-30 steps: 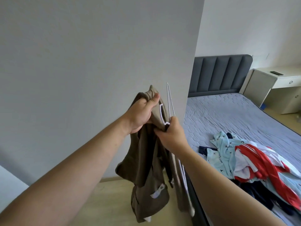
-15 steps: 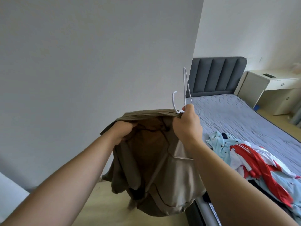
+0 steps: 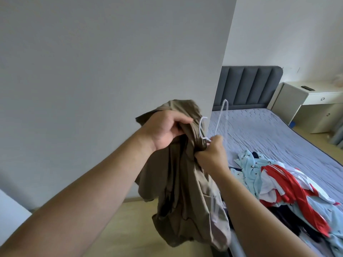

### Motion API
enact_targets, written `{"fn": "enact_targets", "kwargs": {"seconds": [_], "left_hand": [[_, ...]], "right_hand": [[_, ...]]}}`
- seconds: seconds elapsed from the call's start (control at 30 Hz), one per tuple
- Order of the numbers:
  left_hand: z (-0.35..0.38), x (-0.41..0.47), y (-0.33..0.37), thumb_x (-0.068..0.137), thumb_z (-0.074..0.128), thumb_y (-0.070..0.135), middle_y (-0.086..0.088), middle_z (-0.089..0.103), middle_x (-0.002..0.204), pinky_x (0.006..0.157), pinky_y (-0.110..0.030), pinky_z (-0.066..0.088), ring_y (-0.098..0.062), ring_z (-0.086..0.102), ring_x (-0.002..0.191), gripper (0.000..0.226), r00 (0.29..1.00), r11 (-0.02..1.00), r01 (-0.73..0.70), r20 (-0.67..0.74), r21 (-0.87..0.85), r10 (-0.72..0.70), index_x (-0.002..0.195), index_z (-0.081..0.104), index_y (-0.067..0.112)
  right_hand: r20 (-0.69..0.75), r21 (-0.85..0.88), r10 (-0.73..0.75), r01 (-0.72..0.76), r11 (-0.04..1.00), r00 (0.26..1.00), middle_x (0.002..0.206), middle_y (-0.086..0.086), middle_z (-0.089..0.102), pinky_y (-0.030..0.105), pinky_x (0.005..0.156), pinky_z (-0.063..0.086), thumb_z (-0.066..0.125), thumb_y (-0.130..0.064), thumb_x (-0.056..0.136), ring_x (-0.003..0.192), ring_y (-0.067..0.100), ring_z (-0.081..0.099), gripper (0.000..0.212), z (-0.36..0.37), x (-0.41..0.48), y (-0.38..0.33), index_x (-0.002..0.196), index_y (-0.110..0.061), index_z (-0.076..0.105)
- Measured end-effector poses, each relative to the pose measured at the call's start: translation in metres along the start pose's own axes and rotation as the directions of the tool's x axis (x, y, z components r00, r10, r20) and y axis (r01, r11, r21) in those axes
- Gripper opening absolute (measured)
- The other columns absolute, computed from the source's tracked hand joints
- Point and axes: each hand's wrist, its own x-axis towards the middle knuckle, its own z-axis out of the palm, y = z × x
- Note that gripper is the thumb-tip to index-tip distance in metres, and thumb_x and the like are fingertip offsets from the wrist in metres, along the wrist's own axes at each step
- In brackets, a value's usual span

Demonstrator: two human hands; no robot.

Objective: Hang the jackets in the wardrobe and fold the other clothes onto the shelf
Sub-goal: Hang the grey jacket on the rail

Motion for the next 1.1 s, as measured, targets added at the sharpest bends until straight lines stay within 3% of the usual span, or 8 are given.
{"fn": "enact_targets", "kwargs": {"seconds": [0.13, 0.27, 0.4, 0.6, 0.77, 0.93, 1.03, 1.1], "left_hand": [[0.026, 0.005, 0.012, 0.094, 0.059, -0.001, -0.012, 0.071, 0.086, 0.089, -0.040, 0.056, -0.025, 0.068, 0.085, 0.013, 0.999, 0.982, 0.033, -0.013, 0.187, -0.031, 0.096, 0.072, 0.002], [0.010, 0.010, 0.025, 0.098, 0.059, 0.006, -0.013, 0.068, 0.093, 0.095, -0.042, 0.055, -0.027, 0.065, 0.093, 0.008, 0.990, 0.993, 0.078, -0.124, 0.086, -0.067, 0.100, 0.066, 0.004], [-0.004, 0.013, 0.020, 0.097, 0.064, 0.013, -0.009, 0.069, 0.083, 0.080, -0.034, 0.060, -0.023, 0.068, 0.079, 0.010, 0.984, 0.994, 0.099, -0.153, 0.044, -0.092, 0.088, 0.067, 0.008], [-0.028, 0.015, 0.015, 0.087, 0.078, 0.016, -0.007, 0.076, 0.091, 0.080, -0.033, 0.061, -0.018, 0.074, 0.088, 0.009, 0.986, 0.999, 0.031, -0.163, 0.036, -0.025, 0.090, 0.074, 0.010], [-0.091, -0.015, -0.023, 0.080, 0.079, 0.006, -0.015, 0.073, 0.117, 0.090, -0.035, 0.057, -0.024, 0.070, 0.106, 0.034, 0.973, 0.899, 0.228, -0.053, 0.375, -0.225, 0.113, 0.073, 0.009], [-0.126, -0.041, -0.104, 0.072, 0.081, -0.005, -0.003, 0.060, 0.073, 0.062, -0.031, 0.048, -0.019, 0.056, 0.069, 0.028, 0.936, 0.687, 0.352, -0.232, 0.636, -0.265, 0.080, 0.063, 0.013], [-0.124, -0.048, -0.148, 0.076, 0.075, 0.019, 0.000, 0.066, 0.066, 0.056, -0.028, 0.049, -0.017, 0.061, 0.061, 0.009, 0.898, 0.566, 0.438, -0.364, 0.699, -0.245, 0.075, 0.068, 0.014], [-0.119, -0.047, -0.167, 0.088, 0.062, 0.037, 0.000, 0.072, 0.065, 0.051, -0.025, 0.048, -0.014, 0.066, 0.054, 0.030, 0.852, 0.464, 0.523, -0.429, 0.715, -0.300, 0.077, 0.069, 0.009]], "right_hand": [[0.254, 0.341, -0.155, 0.061, 0.938, 0.955, 0.085, 0.012, 0.065, 0.030, 0.052, 0.050, 0.061, -0.004, 0.057, 0.073, 0.021, 0.066, 0.044, 0.013, -0.005, -0.028, 0.101, -0.008, 0.055], [0.468, 0.395, -0.121, -0.085, 0.915, 0.875, 0.056, -0.003, 0.056, 0.020, 0.038, 0.033, 0.061, -0.013, 0.058, 0.044, 0.009, 0.050, 0.011, 0.015, -0.014, -0.044, 0.067, -0.020, 0.060], [0.624, 0.411, -0.107, -0.208, 0.888, 0.774, 0.073, 0.003, 0.070, 0.023, 0.041, 0.035, 0.082, -0.030, 0.057, 0.055, 0.013, 0.060, 0.041, 0.023, -0.021, -0.043, 0.091, -0.012, 0.065], [0.384, 0.321, 0.056, -0.190, 0.928, 0.922, 0.076, 0.006, 0.076, 0.023, 0.048, 0.047, 0.076, -0.016, 0.070, 0.065, 0.020, 0.072, 0.019, 0.051, -0.025, -0.046, 0.088, -0.018, 0.073], [0.331, 0.451, 0.137, -0.285, 0.846, 0.933, 0.076, 0.013, 0.075, 0.043, 0.066, 0.063, 0.071, -0.005, 0.078, 0.067, 0.029, 0.074, 0.007, 0.047, -0.014, -0.053, 0.085, -0.008, 0.074], [0.290, 0.437, 0.219, -0.332, 0.836, 0.932, 0.071, 0.009, 0.072, 0.034, 0.062, 0.060, 0.073, -0.009, 0.080, 0.062, 0.023, 0.070, 0.011, 0.036, -0.009, -0.059, 0.090, -0.007, 0.069], [0.314, 0.485, 0.247, -0.379, 0.788, 0.917, 0.066, 0.008, 0.072, 0.027, 0.052, 0.056, 0.075, -0.007, 0.082, 0.056, 0.020, 0.070, 0.011, 0.028, -0.009, -0.060, 0.091, -0.006, 0.069], [0.332, 0.486, 0.254, -0.395, 0.779, 0.908, 0.065, 0.007, 0.072, 0.024, 0.049, 0.053, 0.075, -0.007, 0.083, 0.053, 0.018, 0.069, 0.011, 0.022, -0.010, -0.060, 0.093, -0.006, 0.069]]}}
